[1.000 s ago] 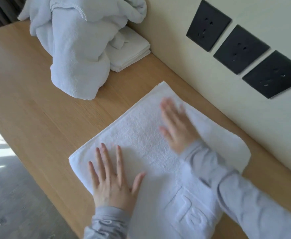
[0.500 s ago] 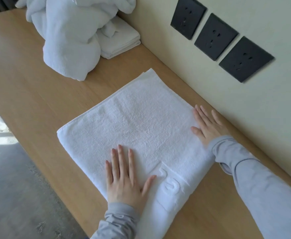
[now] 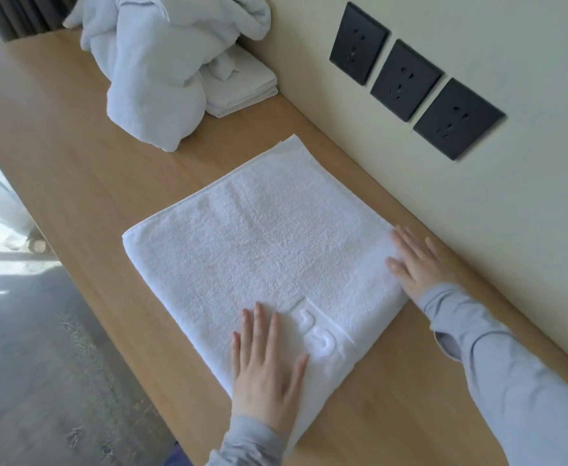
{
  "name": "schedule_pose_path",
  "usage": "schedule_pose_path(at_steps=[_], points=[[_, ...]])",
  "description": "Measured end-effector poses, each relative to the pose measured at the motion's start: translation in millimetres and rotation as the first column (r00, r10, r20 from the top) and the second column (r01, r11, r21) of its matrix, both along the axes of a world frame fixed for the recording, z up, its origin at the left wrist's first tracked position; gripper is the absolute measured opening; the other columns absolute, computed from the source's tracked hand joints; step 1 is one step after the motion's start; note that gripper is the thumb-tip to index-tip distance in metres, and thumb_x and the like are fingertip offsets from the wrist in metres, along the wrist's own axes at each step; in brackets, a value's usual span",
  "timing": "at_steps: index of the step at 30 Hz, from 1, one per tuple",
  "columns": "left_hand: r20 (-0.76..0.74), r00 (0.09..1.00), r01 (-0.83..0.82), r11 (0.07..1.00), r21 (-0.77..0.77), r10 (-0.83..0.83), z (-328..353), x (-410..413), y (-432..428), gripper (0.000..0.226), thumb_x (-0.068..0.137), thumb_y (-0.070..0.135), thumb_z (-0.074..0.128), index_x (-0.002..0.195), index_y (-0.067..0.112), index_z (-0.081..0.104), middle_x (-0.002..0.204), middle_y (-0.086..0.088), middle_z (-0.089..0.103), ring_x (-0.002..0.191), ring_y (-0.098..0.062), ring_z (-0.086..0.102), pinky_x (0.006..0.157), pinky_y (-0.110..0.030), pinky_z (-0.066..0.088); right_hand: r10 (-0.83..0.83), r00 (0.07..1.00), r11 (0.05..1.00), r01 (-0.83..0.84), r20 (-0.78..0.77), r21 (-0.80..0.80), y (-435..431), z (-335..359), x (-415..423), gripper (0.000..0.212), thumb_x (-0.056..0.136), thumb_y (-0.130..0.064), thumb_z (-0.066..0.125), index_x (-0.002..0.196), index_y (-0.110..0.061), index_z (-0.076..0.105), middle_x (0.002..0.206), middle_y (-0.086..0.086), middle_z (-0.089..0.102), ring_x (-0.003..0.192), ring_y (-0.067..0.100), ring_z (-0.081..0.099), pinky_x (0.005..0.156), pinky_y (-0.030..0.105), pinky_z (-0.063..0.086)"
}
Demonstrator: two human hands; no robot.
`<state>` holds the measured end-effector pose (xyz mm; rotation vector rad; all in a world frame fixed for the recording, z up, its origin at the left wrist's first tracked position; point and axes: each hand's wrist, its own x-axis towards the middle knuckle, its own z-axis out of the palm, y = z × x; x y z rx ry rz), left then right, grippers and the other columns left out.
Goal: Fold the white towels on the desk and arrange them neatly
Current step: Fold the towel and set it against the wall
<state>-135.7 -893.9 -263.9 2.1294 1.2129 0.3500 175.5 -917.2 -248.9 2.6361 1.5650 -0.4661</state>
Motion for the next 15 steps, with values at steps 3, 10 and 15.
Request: schedule_pose_path(at_steps=[3,10,15], points=[[0.280,0.793,-0.479,0.838,-0.262,0.541,16.3,-19.2,26.6,0.077,0.086,0.063,0.038,0.143,0.011,0.032,0.153,-0.011,0.026,0.141,-0.024,0.024,0.114,-0.041,0.021,-0.234,0.930,0.929,0.301,-0.284,0.217,39.6,13.7,6.1,0.061,0.094,-0.045,0.041,0.146,-0.020,0.022,0.153,-0.002,0.026,0.135,0.012,0.029,0.107,0.025,0.020],[-0.072,0.488,-0.572,0.256,-0.779,0.870,23.6,-38.6,102.4,0.035,0.088,0.031,0.063,0.088,-0.003,0.053,0.072,-0.018,0.048,0.065,-0.027,0.046,0.066,-0.034,0.037,-0.465,0.685,0.789,0.608,-0.561,0.088,141.4,7.3,0.1,0.051,0.088,-0.046,0.055,0.121,-0.009,0.054,0.120,0.009,0.058,0.106,0.021,0.051,0.085,0.024,0.033],[-0.083,0.462,-0.536,0.203,-0.820,0.883,17.2,-39.9,120.4,0.031,0.082,0.028,0.069,0.092,0.001,0.059,0.079,-0.009,0.060,0.066,-0.021,0.054,0.066,-0.030,0.041,-0.542,0.645,0.807,0.578,-0.538,-0.120,160.8,-0.5,9.1,0.088,0.075,-0.057,0.065,0.139,-0.005,0.035,0.141,0.012,0.043,0.126,0.027,0.043,0.094,0.028,0.031]])
